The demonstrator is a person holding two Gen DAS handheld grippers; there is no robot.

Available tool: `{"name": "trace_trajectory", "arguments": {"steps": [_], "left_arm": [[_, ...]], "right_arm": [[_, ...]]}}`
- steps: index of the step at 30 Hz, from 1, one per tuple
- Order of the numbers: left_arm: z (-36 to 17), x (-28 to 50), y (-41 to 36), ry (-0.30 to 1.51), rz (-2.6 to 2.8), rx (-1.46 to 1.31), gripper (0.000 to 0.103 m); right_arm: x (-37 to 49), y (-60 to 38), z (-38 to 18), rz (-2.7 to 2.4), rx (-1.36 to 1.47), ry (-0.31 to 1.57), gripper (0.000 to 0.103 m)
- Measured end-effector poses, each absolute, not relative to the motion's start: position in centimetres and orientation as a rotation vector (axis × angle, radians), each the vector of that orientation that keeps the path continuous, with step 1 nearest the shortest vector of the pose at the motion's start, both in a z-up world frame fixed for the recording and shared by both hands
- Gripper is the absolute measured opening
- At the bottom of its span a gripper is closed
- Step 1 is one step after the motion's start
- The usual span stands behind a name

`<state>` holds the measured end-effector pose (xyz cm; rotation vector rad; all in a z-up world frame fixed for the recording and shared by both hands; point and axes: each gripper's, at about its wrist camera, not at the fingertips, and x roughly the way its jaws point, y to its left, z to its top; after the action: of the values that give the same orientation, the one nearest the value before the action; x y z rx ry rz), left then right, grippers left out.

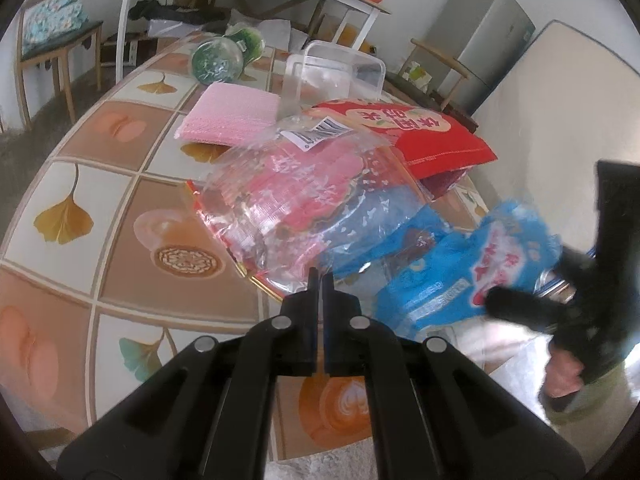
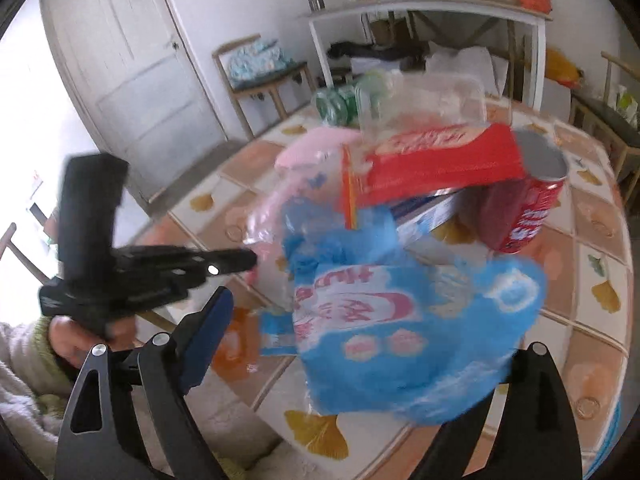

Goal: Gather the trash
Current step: 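Lift the blue snack bag with the right tool while the left tool lifts a clear bag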

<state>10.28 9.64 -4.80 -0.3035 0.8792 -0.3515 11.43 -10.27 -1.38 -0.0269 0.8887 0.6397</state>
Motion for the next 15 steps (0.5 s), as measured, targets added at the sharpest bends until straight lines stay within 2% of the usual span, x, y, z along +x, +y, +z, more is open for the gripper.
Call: {"name": "trace_trajectory", "arguments": {"steps": [11,15], "left_arm": [[-5.4,10.8,10.4,0.899,-0.374,-0.375,0.000],[-5.3,10.7,10.4,0.893,-0.370,-0.377,0.000]], "right_arm": [[12.2,-6.5,-4.9,0.491,-0.154,0.938,0.085],[12.2,-6.6,-5.5,0.409,-0.159,0.946,0.060]]}}
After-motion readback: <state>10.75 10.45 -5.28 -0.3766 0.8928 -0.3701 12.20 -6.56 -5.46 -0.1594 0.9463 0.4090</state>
